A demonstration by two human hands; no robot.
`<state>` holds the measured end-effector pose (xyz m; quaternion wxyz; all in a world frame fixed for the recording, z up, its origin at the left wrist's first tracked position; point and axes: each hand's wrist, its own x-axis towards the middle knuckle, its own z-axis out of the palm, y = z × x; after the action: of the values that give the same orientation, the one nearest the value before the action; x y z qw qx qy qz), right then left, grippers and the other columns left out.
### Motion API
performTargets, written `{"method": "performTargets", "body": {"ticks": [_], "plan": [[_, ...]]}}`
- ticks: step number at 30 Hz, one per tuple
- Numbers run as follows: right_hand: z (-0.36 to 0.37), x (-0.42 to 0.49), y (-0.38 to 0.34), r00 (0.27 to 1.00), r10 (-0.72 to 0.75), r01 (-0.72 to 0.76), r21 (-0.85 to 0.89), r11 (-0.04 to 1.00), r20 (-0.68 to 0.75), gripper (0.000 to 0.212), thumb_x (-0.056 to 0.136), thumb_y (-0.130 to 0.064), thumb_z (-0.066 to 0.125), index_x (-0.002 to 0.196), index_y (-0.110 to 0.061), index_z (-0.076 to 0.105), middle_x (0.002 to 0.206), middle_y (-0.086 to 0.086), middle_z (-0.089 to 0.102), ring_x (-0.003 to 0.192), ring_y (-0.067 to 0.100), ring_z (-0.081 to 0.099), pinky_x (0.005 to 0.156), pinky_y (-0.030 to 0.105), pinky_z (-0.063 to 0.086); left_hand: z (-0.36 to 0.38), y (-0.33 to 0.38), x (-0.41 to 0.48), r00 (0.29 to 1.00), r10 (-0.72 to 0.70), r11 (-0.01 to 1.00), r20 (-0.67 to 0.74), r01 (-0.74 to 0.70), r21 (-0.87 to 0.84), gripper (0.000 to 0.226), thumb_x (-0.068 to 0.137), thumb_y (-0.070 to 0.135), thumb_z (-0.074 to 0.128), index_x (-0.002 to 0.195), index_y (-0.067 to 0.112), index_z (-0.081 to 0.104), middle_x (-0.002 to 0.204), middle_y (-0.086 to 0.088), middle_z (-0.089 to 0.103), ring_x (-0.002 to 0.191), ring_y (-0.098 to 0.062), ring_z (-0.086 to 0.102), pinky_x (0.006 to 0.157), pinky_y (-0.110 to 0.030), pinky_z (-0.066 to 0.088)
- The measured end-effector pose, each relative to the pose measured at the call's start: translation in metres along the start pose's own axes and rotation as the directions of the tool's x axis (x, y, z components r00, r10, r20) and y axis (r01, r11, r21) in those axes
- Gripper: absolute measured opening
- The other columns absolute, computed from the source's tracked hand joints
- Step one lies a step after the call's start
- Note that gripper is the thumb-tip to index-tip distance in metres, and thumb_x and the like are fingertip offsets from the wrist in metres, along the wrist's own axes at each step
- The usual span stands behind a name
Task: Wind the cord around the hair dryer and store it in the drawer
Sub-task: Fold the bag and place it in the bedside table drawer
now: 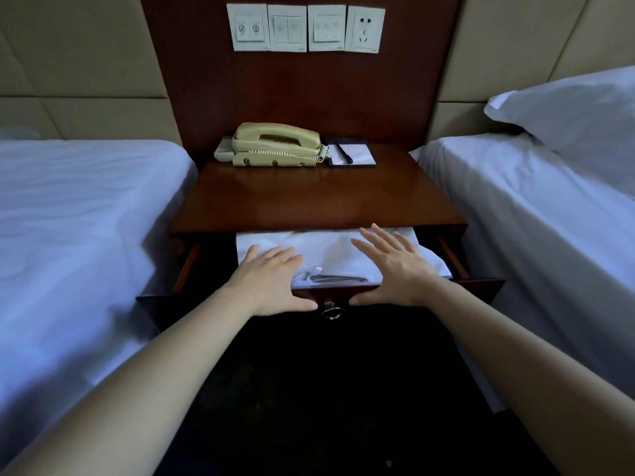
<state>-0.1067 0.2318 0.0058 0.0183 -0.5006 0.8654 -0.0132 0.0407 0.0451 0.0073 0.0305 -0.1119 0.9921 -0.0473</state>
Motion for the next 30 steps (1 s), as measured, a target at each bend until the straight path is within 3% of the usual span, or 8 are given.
{"method": "performTargets", "body": {"ticks": [3, 7, 10, 13, 18, 23, 28, 30], "plan": [[-0.003, 0.005, 0.003, 0.999, -0.047, 0.047, -0.001, 0.999, -0.003, 0.104, 0.067, -0.078, 0.052, 0.149, -0.036, 0.005, 0.157, -0.013, 0.016, 0.146, 0.007, -0.002, 0.118, 0.034, -0.006, 0.005, -0.005, 0.006, 0.997, 0.001, 1.0, -0.077, -0.002, -0.015, 0.118, 0.045, 0.087, 0.011, 0.139, 0.024, 0.041, 0.152, 0.006, 0.032, 0.141, -0.012, 0.027, 0.111, -0.036, 0.015], [0.003, 0.02, 0.01, 0.981, -0.061, 0.056, -0.031, 0.998, -0.184, 0.112, 0.053, -0.09, 0.032, 0.148, -0.037, 0.004, 0.159, -0.009, 0.01, 0.147, 0.011, -0.007, 0.117, 0.037, -0.006, 0.01, -0.012, 0.018, 0.948, 0.015, 0.998, -0.318, 0.004, 0.058, 0.108, 0.056, 0.085, 0.021, 0.13, 0.014, 0.052, 0.143, -0.006, 0.045, 0.135, -0.023, 0.037, 0.112, -0.045, 0.009], [0.006, 0.036, 0.017, 0.979, 0.024, -0.027, -0.013, 1.0, -0.203, 0.121, 0.053, -0.09, 0.041, 0.149, -0.031, -0.002, 0.16, -0.001, -0.002, 0.147, 0.016, -0.012, 0.117, 0.041, -0.007, 0.014, -0.017, 0.028, 0.933, -0.07, 0.992, -0.353, 0.101, 0.07, 0.112, 0.063, 0.084, 0.041, 0.147, 0.011, 0.027, 0.156, -0.012, 0.021, 0.146, -0.025, 0.015, 0.112, -0.049, -0.003], [0.003, 0.052, 0.022, 0.987, 0.111, -0.109, 0.017, 0.994, -0.12, 0.126, 0.054, -0.088, 0.049, 0.15, -0.025, -0.005, 0.16, 0.003, -0.001, 0.147, 0.018, -0.007, 0.119, 0.044, -0.005, 0.012, -0.02, 0.044, 0.947, -0.149, 0.981, -0.284, 0.179, 0.08, 0.118, 0.065, 0.086, 0.039, 0.15, 0.011, 0.011, 0.16, -0.007, 0.009, 0.148, -0.019, 0.001, 0.113, -0.052, -0.008], [0.004, 0.072, 0.028, 0.961, 0.15, -0.147, 0.027, 0.989, -0.232, 0.118, 0.054, -0.085, 0.053, 0.148, -0.021, 0.021, 0.156, -0.002, 0.023, 0.145, 0.018, 0.015, 0.117, 0.045, 0.011, 0.014, -0.029, 0.066, 0.928, -0.158, 0.98, -0.337, 0.19, 0.063, 0.107, 0.067, 0.083, 0.043, 0.146, 0.012, 0.027, 0.155, -0.005, 0.028, 0.144, -0.018, 0.023, 0.113, -0.049, -0.007], [0.006, 0.084, 0.027, 0.908, 0.172, -0.186, 0.0, 0.982, -0.381, 0.098, 0.054, -0.082, 0.058, 0.13, -0.022, 0.046, 0.129, -0.004, 0.05, 0.122, 0.023, 0.043, 0.101, 0.043, 0.031, 0.015, -0.029, 0.079, 0.903, -0.159, 0.98, -0.398, 0.193, 0.044, 0.097, 0.069, 0.076, 0.052, 0.138, 0.009, 0.042, 0.148, -0.008, 0.043, 0.138, -0.023, 0.037, 0.115, -0.049, 0.0], [0.009, 0.091, 0.028, 0.881, 0.174, -0.207, -0.029, 0.978, -0.44, 0.087, 0.054, -0.08, 0.06, 0.116, -0.02, 0.053, 0.114, -0.004, 0.054, 0.11, 0.023, 0.047, 0.089, 0.041, 0.036, 0.022, -0.035, 0.087, 0.891, -0.138, 0.976, -0.433, 0.195, 0.091, 0.09, 0.06, 0.075, 0.048, 0.112, 0.002, 0.065, 0.118, -0.014, 0.068, 0.11, -0.029, 0.064, 0.109, -0.056, 0.025], [0.007, 0.09, 0.027, 0.881, 0.172, -0.2, -0.018, 0.98, -0.441, 0.085, 0.055, -0.079, 0.061, 0.117, -0.02, 0.053, 0.114, -0.003, 0.055, 0.111, 0.023, 0.047, 0.089, 0.041, 0.036, 0.022, -0.035, 0.088, 0.892, -0.135, 0.975, -0.431, 0.197, 0.101, 0.089, 0.06, 0.074, 0.049, 0.111, 0.002, 0.065, 0.116, -0.015, 0.068, 0.108, -0.03, 0.065, 0.108, -0.057, 0.027]]}}
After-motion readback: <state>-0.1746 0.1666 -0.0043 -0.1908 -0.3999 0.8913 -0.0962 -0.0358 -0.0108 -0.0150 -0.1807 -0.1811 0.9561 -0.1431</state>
